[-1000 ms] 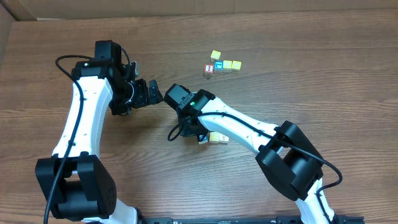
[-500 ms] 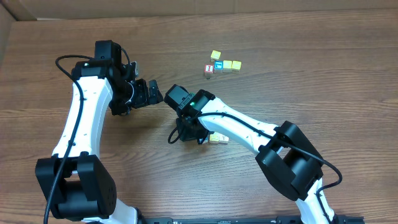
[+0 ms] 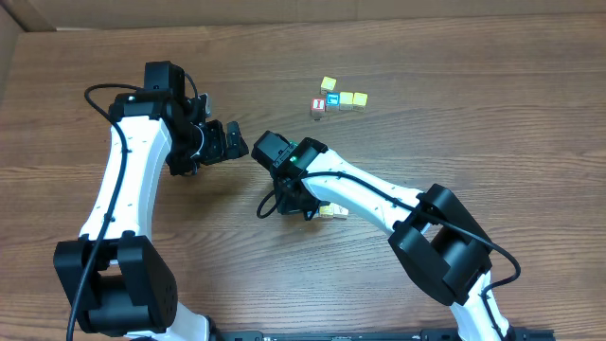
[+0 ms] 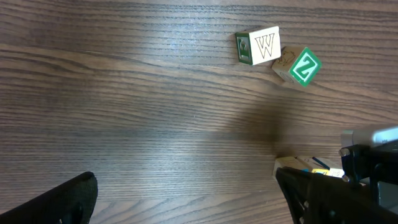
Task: Flip 5 blocks
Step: 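Lower and set the P block down next to K, then release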
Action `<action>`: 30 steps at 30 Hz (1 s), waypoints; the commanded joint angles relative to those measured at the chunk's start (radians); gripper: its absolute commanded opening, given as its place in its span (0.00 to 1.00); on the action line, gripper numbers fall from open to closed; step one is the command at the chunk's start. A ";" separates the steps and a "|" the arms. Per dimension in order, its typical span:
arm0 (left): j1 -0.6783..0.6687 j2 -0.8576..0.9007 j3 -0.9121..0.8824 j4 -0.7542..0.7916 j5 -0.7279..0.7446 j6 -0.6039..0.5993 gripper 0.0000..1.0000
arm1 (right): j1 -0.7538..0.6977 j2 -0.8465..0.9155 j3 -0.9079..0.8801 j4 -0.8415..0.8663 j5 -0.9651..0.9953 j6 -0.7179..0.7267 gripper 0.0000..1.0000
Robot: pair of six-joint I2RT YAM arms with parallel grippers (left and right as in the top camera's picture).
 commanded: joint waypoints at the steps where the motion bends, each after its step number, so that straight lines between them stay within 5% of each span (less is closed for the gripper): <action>1: -0.013 0.010 0.019 0.001 -0.002 0.001 1.00 | 0.005 -0.029 -0.006 -0.001 0.035 0.029 0.08; 30: -0.013 0.010 0.019 0.001 -0.002 0.001 1.00 | 0.004 -0.029 -0.006 -0.034 -0.022 0.047 0.09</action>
